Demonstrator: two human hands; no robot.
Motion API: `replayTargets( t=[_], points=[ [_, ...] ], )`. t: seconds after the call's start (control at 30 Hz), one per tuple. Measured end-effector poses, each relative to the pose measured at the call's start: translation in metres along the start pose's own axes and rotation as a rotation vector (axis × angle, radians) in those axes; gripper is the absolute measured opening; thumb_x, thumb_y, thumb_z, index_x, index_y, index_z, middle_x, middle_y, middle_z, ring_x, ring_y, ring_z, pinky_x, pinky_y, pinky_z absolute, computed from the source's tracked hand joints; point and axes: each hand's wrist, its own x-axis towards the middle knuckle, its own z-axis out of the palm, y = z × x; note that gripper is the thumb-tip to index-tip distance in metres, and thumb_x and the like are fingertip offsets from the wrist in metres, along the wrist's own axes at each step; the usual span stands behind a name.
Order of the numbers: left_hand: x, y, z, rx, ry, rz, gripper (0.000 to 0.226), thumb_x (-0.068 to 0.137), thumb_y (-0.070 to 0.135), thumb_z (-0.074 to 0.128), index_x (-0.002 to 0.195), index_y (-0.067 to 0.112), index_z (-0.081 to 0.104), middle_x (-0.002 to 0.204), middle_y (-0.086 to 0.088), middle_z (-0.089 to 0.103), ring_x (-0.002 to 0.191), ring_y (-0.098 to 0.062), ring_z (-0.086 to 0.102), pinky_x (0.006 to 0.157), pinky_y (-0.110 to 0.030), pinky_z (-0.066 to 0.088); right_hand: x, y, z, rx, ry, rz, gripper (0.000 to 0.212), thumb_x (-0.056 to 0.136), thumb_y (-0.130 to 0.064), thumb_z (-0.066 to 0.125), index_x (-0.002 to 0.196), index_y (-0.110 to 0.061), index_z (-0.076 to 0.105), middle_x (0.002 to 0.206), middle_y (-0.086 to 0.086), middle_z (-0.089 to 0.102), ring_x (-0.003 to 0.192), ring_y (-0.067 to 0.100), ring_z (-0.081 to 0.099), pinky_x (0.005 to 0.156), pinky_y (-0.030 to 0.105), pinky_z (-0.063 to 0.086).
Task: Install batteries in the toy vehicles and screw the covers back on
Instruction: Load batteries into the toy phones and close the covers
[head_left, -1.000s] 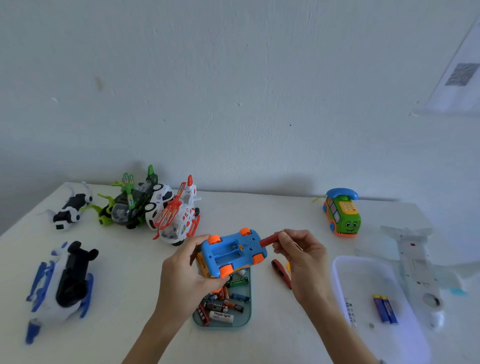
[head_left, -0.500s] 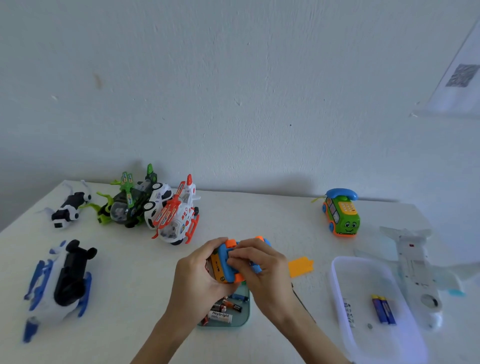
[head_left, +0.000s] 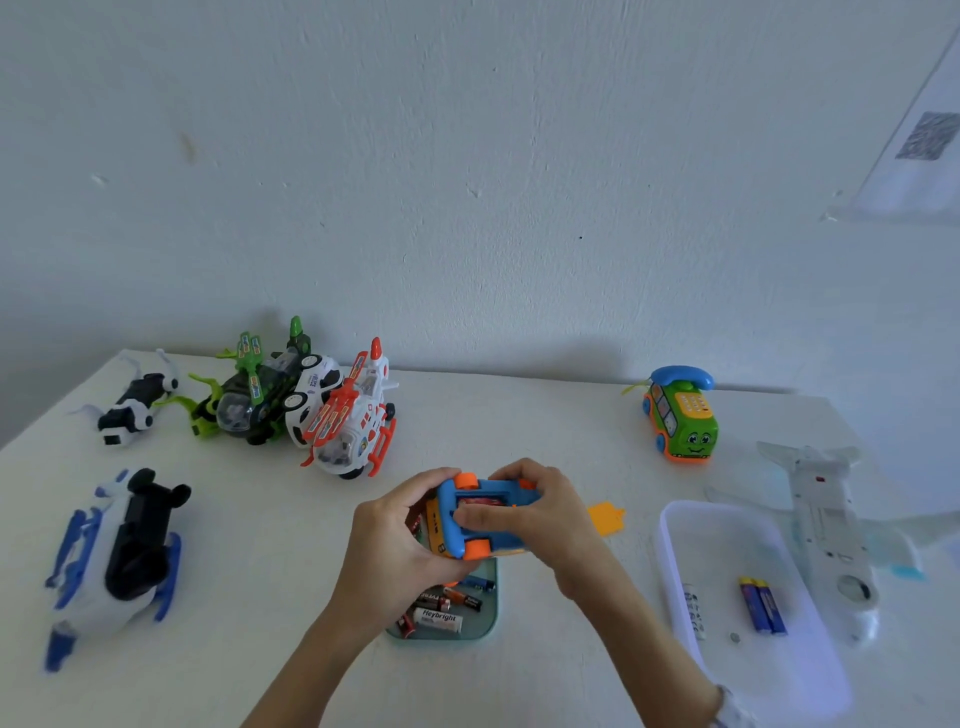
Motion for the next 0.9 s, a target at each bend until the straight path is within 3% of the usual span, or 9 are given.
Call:
replayTargets(
  t=[0.13,0.23,0.3,0.47,0.6,0.67,0.73,0.8,0.9],
  points=[
    [0.001,-0.002,0.001,0.017,-0.001,0.021,0.077,0.049,0.012,0.094,0.114,0.035,0.058,0.109,0.031,0.061,0.097,0.006,0.061,0.078,-0.005,0.046,0.007,0.008,0.002,0.059,-0.01,0.046,0.056,0.046,-0.046,0.091,0.087,-0.02,0.062,0.098,0.008,0.064,0.086,0.021,0.064,0.069,0.029,0.053],
    [0.003,-0.005,-0.002,0.0,-0.007,0.017,0.077,0.048,0.025,0.094,0.116,0.035,0.058,0.105,0.028,0.064,0.097,0.001,0.063,0.079,-0.008,0.049,0.009,0.011,0.006,0.017,-0.013,0.032,0.073,0.033,-0.069,0.083,0.088,-0.027,0.06,0.109,0.007,0.059,0.094,0.022,0.061,0.071,0.027,0.052],
    [0.004,-0.006,-0.002,-0.006,-0.007,0.015,0.075,0.047,0.038,0.087,0.117,0.036,0.058,0.104,0.024,0.066,0.099,-0.002,0.063,0.08,-0.009,0.05,0.008,0.01,0.007,0.006,-0.003,0.029,0.074,0.034,-0.073,0.08,0.089,-0.028,0.06,0.109,0.007,0.057,0.093,0.021,0.06,0.067,0.023,0.048],
    [0.005,-0.008,-0.001,0.013,-0.018,0.023,0.078,0.05,0.017,0.094,0.118,0.032,0.059,0.109,0.021,0.065,0.101,0.002,0.062,0.083,-0.009,0.049,0.01,0.006,0.007,0.101,0.015,0.106,0.057,0.045,-0.045,0.09,0.089,-0.022,0.062,0.107,0.008,0.06,0.089,0.02,0.063,0.061,0.023,0.045],
    [0.005,-0.01,0.001,0.046,-0.029,0.033,0.078,0.052,0.016,0.094,0.121,0.028,0.059,0.108,0.023,0.062,0.101,0.007,0.058,0.082,-0.005,0.047,0.009,0.007,0.005,0.134,0.026,0.103,0.045,0.054,-0.028,0.09,0.085,-0.016,0.06,0.097,0.01,0.066,0.084,0.023,0.064,0.062,0.029,0.051],
    [0.004,-0.009,0.002,0.058,-0.034,0.04,0.078,0.052,0.015,0.094,0.12,0.029,0.058,0.107,0.024,0.06,0.102,0.008,0.057,0.081,-0.003,0.045,0.01,0.009,0.006,0.143,0.059,0.093,0.041,0.056,-0.023,0.09,0.081,-0.016,0.059,0.094,0.011,0.066,0.086,0.027,0.065,0.068,0.036,0.055],
    [0.005,-0.009,0.0,0.064,-0.036,0.039,0.078,0.052,0.015,0.093,0.121,0.027,0.059,0.107,0.023,0.061,0.101,0.006,0.058,0.081,-0.004,0.046,0.01,0.013,0.01,0.11,0.1,0.055,0.04,0.056,-0.026,0.09,0.081,-0.019,0.06,0.096,0.01,0.065,0.086,0.025,0.064,0.066,0.032,0.055],
    [0.006,-0.011,-0.006,0.068,-0.018,0.043,0.078,0.051,0.015,0.093,0.12,0.028,0.059,0.105,0.022,0.062,0.098,0.003,0.06,0.08,-0.005,0.047,0.008,0.016,0.017,0.067,0.14,-0.017,0.041,0.06,-0.033,0.087,0.09,-0.024,0.061,0.105,0.002,0.057,0.089,0.016,0.06,0.064,0.02,0.052],
    [0.007,-0.015,-0.021,0.061,0.064,-0.005,0.076,0.051,0.011,0.093,0.117,0.032,0.06,0.099,0.018,0.067,0.096,0.0,0.062,0.081,-0.009,0.049,0.0,0.02,0.032,0.044,0.195,-0.107,0.063,0.068,-0.055,0.07,0.121,-0.029,0.048,0.121,-0.011,0.041,0.107,0.009,0.05,0.084,0.024,0.052]
  ],
)
